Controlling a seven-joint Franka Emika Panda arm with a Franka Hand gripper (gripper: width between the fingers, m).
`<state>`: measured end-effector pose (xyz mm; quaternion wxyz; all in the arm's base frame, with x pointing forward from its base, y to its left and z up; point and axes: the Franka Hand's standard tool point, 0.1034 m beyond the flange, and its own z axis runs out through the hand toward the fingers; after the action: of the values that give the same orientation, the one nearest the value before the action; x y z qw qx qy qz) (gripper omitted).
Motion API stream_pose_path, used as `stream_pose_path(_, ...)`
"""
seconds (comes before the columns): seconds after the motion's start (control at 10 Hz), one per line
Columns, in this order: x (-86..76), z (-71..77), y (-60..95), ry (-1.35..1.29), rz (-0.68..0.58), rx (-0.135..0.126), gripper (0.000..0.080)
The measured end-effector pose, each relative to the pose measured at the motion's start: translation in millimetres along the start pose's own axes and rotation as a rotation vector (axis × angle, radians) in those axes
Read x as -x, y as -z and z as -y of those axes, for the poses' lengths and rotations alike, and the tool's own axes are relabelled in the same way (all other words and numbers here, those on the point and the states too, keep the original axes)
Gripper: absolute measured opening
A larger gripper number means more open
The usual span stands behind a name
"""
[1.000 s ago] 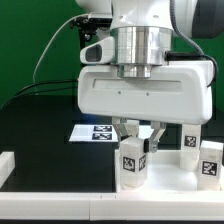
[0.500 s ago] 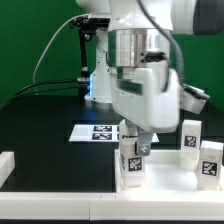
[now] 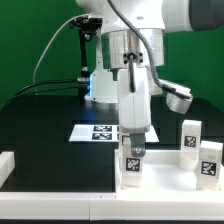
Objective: Assemble square table
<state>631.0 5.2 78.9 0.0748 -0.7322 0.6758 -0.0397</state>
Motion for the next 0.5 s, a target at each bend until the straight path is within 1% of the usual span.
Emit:
stream_pose_path(0.1,-0.3,-0.3,1.0,0.191,0.006,-0.003,0.0532)
stream_pose_path(0.2,-1.5,-0.4,2.6,0.350,0.016,-0.009,0.0625)
stream_pose_path(0.3,-4.2,-0.7,2.4,0.416,0.010,-0.005,0.0642)
stream_pose_path(0.5,-5.3,-0.9,2.2,0.510,0.006,-0.002,0.0648)
